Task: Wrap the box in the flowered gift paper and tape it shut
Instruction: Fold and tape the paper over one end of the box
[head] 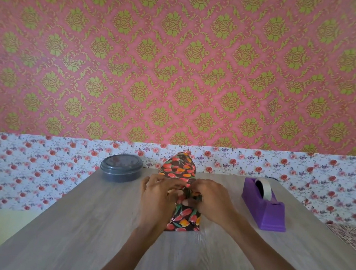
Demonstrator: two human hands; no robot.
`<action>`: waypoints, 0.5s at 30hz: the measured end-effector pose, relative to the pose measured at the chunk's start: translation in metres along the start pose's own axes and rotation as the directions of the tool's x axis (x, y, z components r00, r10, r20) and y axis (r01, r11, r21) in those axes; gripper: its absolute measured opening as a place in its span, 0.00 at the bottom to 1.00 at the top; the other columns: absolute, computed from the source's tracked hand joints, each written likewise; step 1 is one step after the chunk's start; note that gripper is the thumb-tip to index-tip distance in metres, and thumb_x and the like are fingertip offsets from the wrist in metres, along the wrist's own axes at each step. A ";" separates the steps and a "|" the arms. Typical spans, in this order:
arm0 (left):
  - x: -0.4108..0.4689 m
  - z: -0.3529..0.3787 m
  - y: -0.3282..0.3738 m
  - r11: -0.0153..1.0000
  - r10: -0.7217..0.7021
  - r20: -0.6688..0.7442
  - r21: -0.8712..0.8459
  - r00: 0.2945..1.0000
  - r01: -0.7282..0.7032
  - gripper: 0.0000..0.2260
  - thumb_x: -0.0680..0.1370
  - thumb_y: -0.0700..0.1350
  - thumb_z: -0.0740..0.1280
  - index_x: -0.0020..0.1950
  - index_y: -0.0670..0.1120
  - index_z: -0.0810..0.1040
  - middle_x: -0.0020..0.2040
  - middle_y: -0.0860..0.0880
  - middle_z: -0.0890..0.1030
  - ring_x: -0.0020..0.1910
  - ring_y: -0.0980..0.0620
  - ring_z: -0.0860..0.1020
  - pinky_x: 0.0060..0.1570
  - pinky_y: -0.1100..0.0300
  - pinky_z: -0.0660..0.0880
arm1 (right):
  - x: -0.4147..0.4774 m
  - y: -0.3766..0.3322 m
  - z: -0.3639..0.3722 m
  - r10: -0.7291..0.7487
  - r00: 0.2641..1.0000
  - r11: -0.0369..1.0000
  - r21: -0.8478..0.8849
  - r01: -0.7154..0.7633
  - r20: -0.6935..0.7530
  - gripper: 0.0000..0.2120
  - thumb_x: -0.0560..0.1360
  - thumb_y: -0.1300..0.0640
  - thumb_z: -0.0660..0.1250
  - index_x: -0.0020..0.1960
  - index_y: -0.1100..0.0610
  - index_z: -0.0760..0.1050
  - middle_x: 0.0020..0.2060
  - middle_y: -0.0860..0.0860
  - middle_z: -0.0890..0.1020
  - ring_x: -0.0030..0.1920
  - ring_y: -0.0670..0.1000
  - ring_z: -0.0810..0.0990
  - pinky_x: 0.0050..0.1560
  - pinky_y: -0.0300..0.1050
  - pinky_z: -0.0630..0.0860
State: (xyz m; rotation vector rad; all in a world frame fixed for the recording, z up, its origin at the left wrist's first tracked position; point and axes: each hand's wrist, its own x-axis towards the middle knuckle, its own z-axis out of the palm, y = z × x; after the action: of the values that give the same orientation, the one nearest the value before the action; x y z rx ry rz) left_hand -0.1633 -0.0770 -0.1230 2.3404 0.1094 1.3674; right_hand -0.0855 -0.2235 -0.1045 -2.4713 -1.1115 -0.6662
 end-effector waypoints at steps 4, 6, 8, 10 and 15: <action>0.010 -0.004 0.002 0.994 0.067 0.040 0.079 0.997 -0.070 0.22 0.63 0.34 0.80 0.51 0.55 0.86 0.43 0.51 0.85 0.47 0.47 0.78 0.51 0.51 0.69 | 0.003 0.000 0.001 0.078 0.997 0.993 0.085 -0.079 0.023 0.15 0.71 0.39 0.72 0.48 0.50 0.82 0.44 0.44 0.82 0.44 0.47 0.78 0.38 0.43 0.74; 0.014 -0.005 0.000 0.985 0.113 0.044 0.127 0.993 -0.118 0.21 0.63 0.34 0.80 0.50 0.55 0.86 0.44 0.52 0.85 0.48 0.47 0.77 0.50 0.49 0.70 | 0.005 -0.001 0.000 0.121 0.992 0.981 0.149 -0.126 0.045 0.12 0.71 0.44 0.74 0.48 0.51 0.83 0.45 0.45 0.83 0.44 0.48 0.79 0.42 0.46 0.77; 0.016 -0.003 -0.004 0.974 0.154 0.047 0.162 0.987 -0.160 0.18 0.64 0.35 0.79 0.48 0.54 0.86 0.49 0.50 0.82 0.50 0.47 0.75 0.50 0.50 0.71 | 0.006 -0.002 -0.001 0.149 0.987 0.967 0.198 -0.159 0.064 0.11 0.70 0.47 0.76 0.49 0.51 0.84 0.47 0.46 0.84 0.46 0.49 0.80 0.46 0.48 0.78; 0.020 -0.005 -0.002 0.981 0.153 0.138 0.098 0.978 -0.168 0.14 0.67 0.35 0.77 0.48 0.51 0.85 0.54 0.49 0.80 0.55 0.47 0.75 0.51 0.52 0.74 | 0.008 -0.001 -0.001 0.174 0.982 0.955 0.230 -0.187 0.077 0.13 0.69 0.47 0.77 0.51 0.51 0.85 0.48 0.47 0.85 0.48 0.50 0.81 0.48 0.49 0.78; 0.028 -0.009 0.004 0.993 0.015 0.396 -0.113 0.918 0.033 0.10 0.78 0.35 0.66 0.44 0.50 0.79 0.41 0.55 0.81 0.40 0.59 0.79 0.41 0.66 0.77 | 0.009 -0.003 -0.002 0.226 0.972 0.952 0.197 -0.235 0.068 0.14 0.68 0.45 0.77 0.50 0.51 0.85 0.45 0.48 0.85 0.45 0.50 0.82 0.45 0.46 0.78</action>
State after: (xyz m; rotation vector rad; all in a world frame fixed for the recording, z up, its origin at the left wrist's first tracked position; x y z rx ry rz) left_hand -0.1574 -0.0697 -0.0950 2.4574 -0.0798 0.8422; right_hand -0.0831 -0.2175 -0.0973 -2.3978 -0.8404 -0.4081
